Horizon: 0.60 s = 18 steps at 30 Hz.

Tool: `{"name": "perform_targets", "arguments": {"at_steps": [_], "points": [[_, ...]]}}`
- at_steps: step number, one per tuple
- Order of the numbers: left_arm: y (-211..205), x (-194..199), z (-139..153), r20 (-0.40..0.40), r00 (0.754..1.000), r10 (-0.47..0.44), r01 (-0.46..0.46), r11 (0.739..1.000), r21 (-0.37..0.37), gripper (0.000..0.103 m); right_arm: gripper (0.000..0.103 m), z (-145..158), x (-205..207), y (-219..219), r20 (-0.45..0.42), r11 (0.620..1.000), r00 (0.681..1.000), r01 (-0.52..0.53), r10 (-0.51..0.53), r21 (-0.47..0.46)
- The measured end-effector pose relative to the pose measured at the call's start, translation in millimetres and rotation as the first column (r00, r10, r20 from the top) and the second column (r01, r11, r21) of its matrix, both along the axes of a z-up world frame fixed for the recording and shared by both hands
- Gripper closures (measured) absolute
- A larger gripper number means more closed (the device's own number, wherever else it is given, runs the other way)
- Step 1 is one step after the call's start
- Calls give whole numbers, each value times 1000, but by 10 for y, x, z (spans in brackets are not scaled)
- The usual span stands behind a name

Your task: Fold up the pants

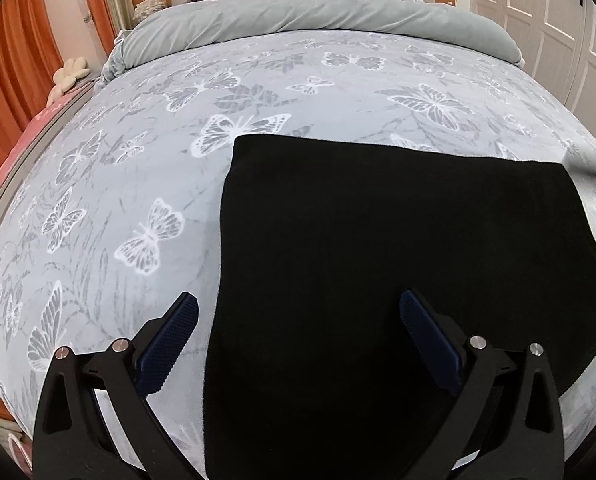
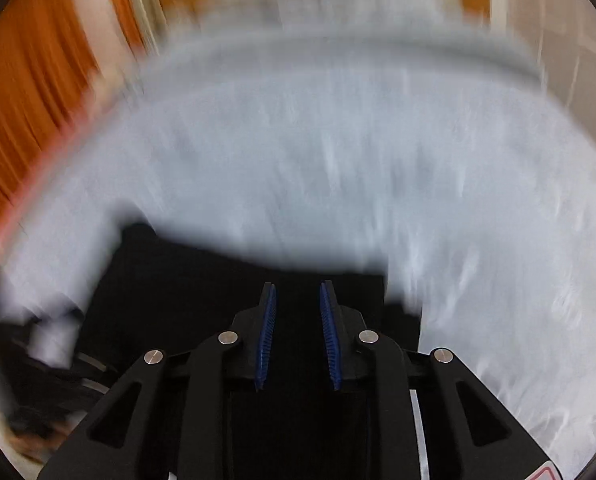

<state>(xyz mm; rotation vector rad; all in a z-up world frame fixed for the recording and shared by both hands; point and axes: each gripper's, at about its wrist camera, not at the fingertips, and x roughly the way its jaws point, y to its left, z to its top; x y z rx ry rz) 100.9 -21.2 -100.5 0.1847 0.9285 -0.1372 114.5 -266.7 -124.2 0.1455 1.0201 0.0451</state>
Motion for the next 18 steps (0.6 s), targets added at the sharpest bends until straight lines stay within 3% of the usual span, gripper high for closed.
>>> {"name": "perform_targets", "arguments": {"at_steps": [1, 3, 4, 6, 8, 9, 11, 14, 16, 18], "points": [[1, -3, -2, 0, 1000, -2, 2, 1000, -2, 5, 86, -128, 45, -35, -19, 1000, 1000, 14, -14, 18], [3, -6, -1, 3, 1000, 1, -1, 1000, 3, 5, 83, 95, -54, -12, 22, 999, 999, 34, -35, 34], [7, -7, -1, 5, 1000, 1, -1, 1000, 5, 5, 78, 213, -139, 40, 64, 999, 998, 6, -8, 35], [21, 4, -7, 0, 1000, 4, -4, 1000, 0, 5, 77, 386, -376, 214, 114, 993, 988, -111, 108, 24], [17, 9, -9, -2, 1000, 3, -3, 1000, -1, 5, 77, 369, -567, 340, 82, 979, 976, -203, 203, -7], [11, 11, -13, -1, 1000, 3, -3, 1000, 1, 5, 72, 253, -648, 389, 28, 971, 971, -235, 236, -46], [6, 12, -14, -2, 1000, 2, -2, 1000, -2, 5, 74, -14, -694, 391, -61, 959, 966, -259, 253, -119], [-14, 13, -5, -1, 1000, 1, -1, 1000, 1, 5, 73, 32, -817, 340, -18, 951, 960, -279, 279, -131], [-26, 16, -10, 6, 1000, 2, -2, 1000, 12, 5, 50, 157, -980, 247, 28, 963, 970, -234, 240, -133], [-27, 14, -13, 8, 1000, 3, -3, 1000, 11, 5, 39, 140, -1049, 187, 28, 963, 972, -228, 234, -148]]}}
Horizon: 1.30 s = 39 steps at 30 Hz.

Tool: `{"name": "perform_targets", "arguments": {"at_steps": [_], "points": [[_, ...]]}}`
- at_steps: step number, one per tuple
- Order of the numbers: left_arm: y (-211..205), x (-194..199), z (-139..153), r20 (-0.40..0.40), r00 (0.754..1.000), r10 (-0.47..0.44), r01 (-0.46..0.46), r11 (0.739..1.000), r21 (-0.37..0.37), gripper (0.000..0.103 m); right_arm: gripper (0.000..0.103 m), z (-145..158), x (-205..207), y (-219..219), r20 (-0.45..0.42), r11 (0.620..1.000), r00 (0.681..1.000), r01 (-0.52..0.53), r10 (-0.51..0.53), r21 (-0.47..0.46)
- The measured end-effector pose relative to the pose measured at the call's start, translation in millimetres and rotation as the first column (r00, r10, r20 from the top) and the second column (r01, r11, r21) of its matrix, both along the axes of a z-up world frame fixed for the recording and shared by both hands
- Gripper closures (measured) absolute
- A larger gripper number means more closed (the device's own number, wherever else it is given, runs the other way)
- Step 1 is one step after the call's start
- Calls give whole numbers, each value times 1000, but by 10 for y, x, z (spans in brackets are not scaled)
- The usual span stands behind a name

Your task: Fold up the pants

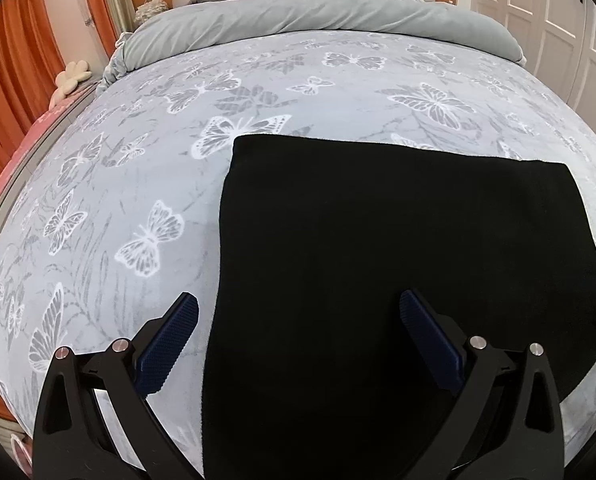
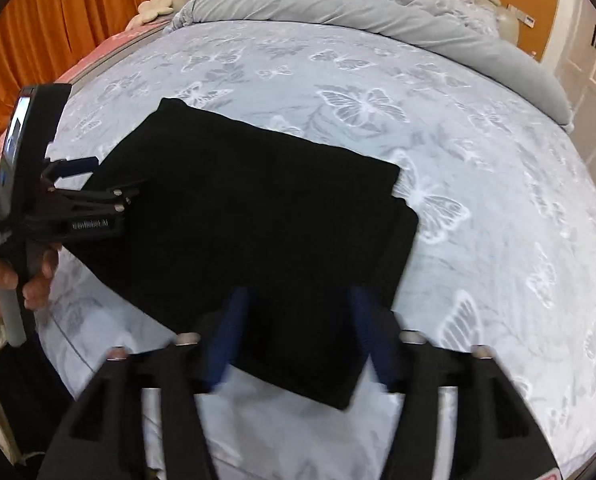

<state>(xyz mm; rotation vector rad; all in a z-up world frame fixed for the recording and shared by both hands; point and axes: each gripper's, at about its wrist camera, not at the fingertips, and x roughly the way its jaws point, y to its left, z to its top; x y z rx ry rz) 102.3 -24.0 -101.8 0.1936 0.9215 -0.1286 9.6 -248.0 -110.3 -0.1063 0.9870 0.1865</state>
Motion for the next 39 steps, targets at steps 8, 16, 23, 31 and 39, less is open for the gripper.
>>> {"name": "perform_targets", "arguments": {"at_steps": [8, 16, 23, 31, 39], "points": [[-6, 6, -3, -2, 1000, 1, -1, 1000, -4, 5, 39, -154, -8, -144, -29, 1000, 999, -21, 22, 9], [6, 33, -5, -15, 1000, 2, -2, 1000, -21, 5, 39, -208, -22, -131, -45, 996, 996, -72, 74, 49], [4, 30, -9, -13, 1000, 2, -2, 1000, -19, 5, 79, -315, -4, -21, -60, 997, 995, -82, 82, 10], [21, 36, -14, -19, 1000, -4, 3, 1000, -25, 5, 80, -362, -11, -221, -144, 997, 987, -64, 71, 49], [15, 23, -16, -18, 1000, 6, -7, 1000, -27, 5, 57, 341, 31, -391, 131, 942, 991, -36, -9, 335]]}}
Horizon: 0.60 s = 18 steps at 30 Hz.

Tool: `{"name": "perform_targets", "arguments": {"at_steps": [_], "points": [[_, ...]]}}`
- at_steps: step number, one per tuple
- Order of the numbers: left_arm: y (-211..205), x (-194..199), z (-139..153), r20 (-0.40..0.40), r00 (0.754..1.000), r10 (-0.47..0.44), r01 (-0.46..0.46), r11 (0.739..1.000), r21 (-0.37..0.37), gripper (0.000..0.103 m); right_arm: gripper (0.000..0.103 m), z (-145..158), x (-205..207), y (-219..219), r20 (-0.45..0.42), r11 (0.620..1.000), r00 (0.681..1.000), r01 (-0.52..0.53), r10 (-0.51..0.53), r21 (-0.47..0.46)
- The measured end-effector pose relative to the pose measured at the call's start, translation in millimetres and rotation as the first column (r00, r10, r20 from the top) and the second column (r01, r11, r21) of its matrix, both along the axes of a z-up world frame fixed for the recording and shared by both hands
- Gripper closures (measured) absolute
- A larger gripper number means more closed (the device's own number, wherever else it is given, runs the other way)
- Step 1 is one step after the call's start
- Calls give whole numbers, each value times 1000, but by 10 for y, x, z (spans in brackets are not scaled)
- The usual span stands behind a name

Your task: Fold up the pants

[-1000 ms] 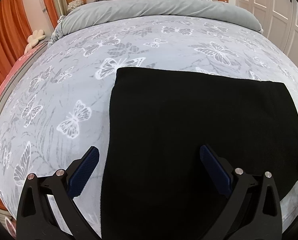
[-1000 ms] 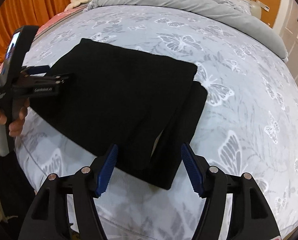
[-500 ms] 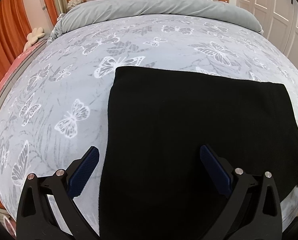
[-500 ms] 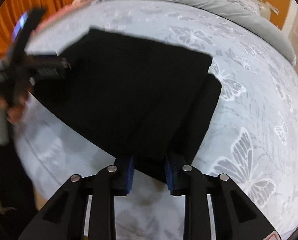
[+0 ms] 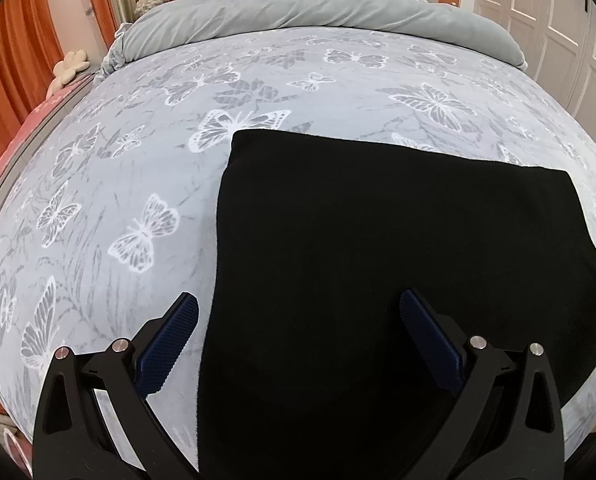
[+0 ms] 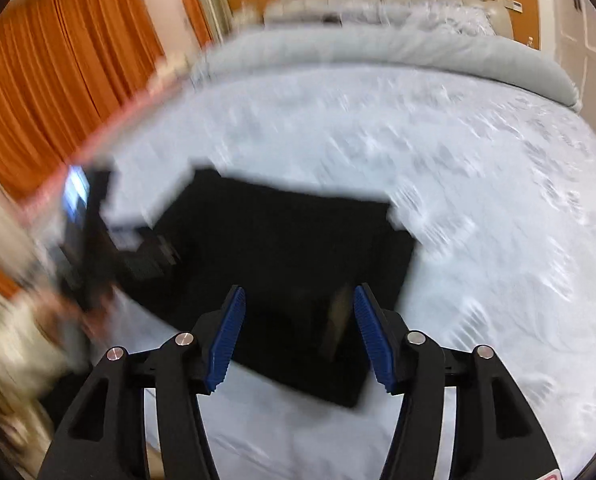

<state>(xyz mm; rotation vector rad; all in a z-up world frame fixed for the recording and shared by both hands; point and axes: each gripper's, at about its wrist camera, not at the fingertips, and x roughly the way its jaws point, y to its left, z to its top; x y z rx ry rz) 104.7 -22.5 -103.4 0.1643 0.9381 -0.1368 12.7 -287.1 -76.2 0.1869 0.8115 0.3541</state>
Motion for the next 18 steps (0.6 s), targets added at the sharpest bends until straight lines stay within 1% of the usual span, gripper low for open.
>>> {"name": "perform_targets", "arguments": {"at_steps": [1, 2, 3, 4, 5, 6, 7, 8, 9, 10, 11, 12, 13, 14, 15, 16, 18], "points": [[-6, -5, -3, 4, 1000, -1, 1, 1000, 4, 5, 80, 3, 68, 49, -9, 999, 1000, -21, 22, 34], [-12, -12, -6, 9, 1000, -1, 1, 1000, 8, 5, 92, -26, 152, 117, -33, 998, 998, -45, 46, 49], [-14, -15, -7, 12, 1000, -3, 3, 1000, 10, 5, 100, -128, 281, 218, -94, 997, 993, -67, 69, 25], [-12, -11, -9, 13, 1000, -4, 4, 1000, 10, 5, 100, -225, 350, 267, -137, 997, 988, -69, 64, -29], [-7, -12, -8, 13, 1000, -6, 6, 1000, 10, 5, 100, -336, 414, 305, -179, 993, 983, -58, 39, -102], [2, -9, -6, 10, 1000, -10, 9, 1000, 7, 5, 103, -502, 461, 271, -243, 980, 970, -48, -1, -196], [9, -10, -7, 6, 1000, -13, 13, 1000, 1, 5, 103, -542, 463, 224, -257, 979, 967, -53, 1, -196], [23, -3, -9, -3, 1000, -15, 15, 1000, -9, 5, 103, -512, 471, 146, -258, 985, 966, -36, -9, -167], [33, 1, -8, -7, 1000, -11, 11, 1000, -14, 5, 103, -462, 430, 52, -253, 988, 966, 9, -49, -155], [40, 4, -6, -10, 1000, -5, 5, 1000, -14, 5, 93, -349, 380, -49, -204, 978, 970, 92, -130, -188], [42, 2, -3, -11, 1000, -3, 3, 1000, -16, 5, 91, -300, 345, -96, -173, 977, 973, 120, -150, -175], [42, 1, 0, -14, 1000, -2, 1, 1000, -19, 5, 91, -233, 319, -109, -145, 982, 977, 139, -158, -128], [41, 0, 4, -16, 1000, 1, -1, 1000, -20, 5, 91, -163, 354, -116, -121, 988, 981, 146, -150, -42], [38, -7, 5, -15, 1000, 0, 0, 1000, -18, 5, 91, -115, 414, -71, -102, 990, 986, 136, -134, 19], [32, -15, 5, -11, 1000, -3, 3, 1000, -13, 5, 91, -90, 459, -6, -93, 992, 988, 125, -121, 34], [30, -20, 3, -9, 1000, -5, 4, 1000, -10, 5, 91, -58, 581, 129, -73, 995, 992, 101, -98, 26], [35, -34, -4, -2, 1000, -7, 7, 1000, -8, 5, 91, -75, 783, 358, -68, 998, 996, 57, -57, -7]]}}
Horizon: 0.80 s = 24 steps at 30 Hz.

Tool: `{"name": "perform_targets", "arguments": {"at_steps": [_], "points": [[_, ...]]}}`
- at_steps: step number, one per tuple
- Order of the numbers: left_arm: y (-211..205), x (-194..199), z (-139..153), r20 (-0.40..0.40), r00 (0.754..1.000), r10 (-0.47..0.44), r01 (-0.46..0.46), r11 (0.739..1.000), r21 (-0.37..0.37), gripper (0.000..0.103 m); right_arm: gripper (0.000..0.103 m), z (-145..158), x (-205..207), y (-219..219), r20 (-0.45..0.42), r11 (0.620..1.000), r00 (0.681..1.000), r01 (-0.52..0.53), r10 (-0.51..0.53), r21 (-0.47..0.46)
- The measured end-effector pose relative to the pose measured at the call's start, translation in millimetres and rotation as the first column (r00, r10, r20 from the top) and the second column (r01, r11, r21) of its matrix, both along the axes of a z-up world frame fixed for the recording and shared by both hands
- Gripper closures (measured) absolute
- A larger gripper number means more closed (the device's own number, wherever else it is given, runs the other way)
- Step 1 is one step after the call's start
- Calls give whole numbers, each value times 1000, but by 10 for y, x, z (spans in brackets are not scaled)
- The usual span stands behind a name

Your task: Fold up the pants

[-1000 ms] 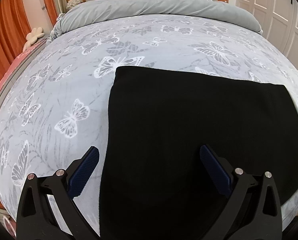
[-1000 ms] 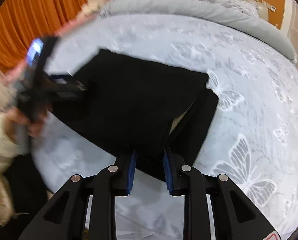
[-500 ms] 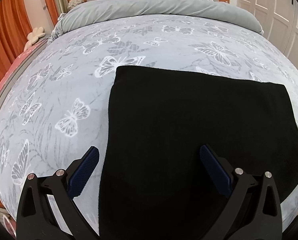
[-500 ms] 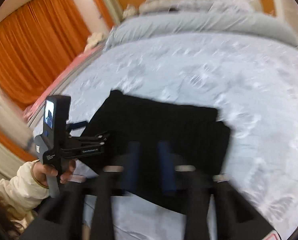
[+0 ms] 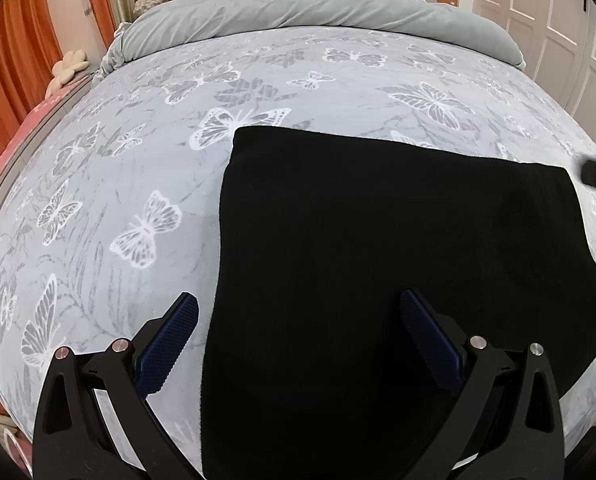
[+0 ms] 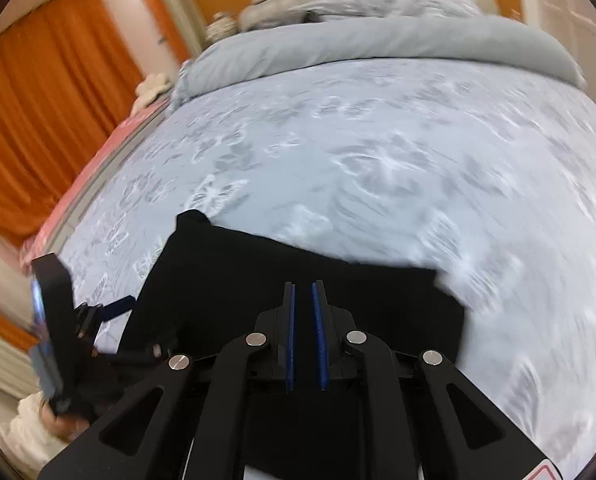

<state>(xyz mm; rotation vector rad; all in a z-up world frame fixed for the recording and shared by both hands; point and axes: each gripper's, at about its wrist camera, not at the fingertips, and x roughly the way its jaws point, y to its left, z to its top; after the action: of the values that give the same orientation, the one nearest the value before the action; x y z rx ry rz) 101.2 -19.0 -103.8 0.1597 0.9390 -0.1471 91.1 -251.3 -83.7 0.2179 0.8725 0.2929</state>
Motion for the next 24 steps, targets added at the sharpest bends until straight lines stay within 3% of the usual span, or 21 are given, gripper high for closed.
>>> {"name": "perform_targets", "arguments": {"at_steps": [2, 3, 4, 6, 7, 8, 9, 11, 13, 18, 21, 24], "points": [[10, -3, -7, 3, 1000, -1, 1, 1000, -2, 5, 91, -162, 229, 143, -45, 996, 999, -10, 6, -84], [13, -4, -11, 3, 1000, -2, 2, 1000, -3, 5, 103, -294, 339, 138, -83, 989, 996, 14, -26, -144], [16, -3, -13, 1, 1000, -3, 3, 1000, -7, 5, 103, -457, 451, 61, -133, 984, 989, 48, -72, -171], [18, -5, -11, 0, 1000, -7, 7, 1000, -8, 5, 103, -502, 496, -189, -184, 991, 974, 134, -130, 13], [16, -8, -8, 0, 1000, -9, 9, 1000, -6, 5, 103, -458, 451, -274, -188, 983, 969, 176, -161, 61], [12, -10, -1, 2, 1000, -13, 12, 1000, 1, 5, 103, -351, 374, -330, -159, 974, 964, 222, -212, 47], [14, -8, 5, 0, 1000, -14, 14, 1000, 1, 5, 89, -228, 276, -348, -109, 970, 965, 242, -240, 8], [21, -5, 19, -13, 1000, -13, 13, 1000, -9, 5, 83, -13, 79, -408, -21, 967, 967, 253, -254, -43], [32, -12, 30, -20, 1000, -16, 15, 1000, -17, 5, 69, 49, -167, -562, -3, 967, 967, 255, -256, -22], [73, -73, 50, -6, 1000, -24, 24, 1000, 3, 5, 59, -79, -498, -793, -24, 959, 962, 271, -274, -89], [168, -150, 70, 10, 1000, -24, 24, 1000, 14, 5, 53, -214, -891, -727, 37, 955, 977, 212, -209, -210], [307, -244, 123, 0, 1000, -7, 7, 1000, 16, 5, 53, -393, -1154, -573, 38, 949, 990, 140, -135, -281]]}}
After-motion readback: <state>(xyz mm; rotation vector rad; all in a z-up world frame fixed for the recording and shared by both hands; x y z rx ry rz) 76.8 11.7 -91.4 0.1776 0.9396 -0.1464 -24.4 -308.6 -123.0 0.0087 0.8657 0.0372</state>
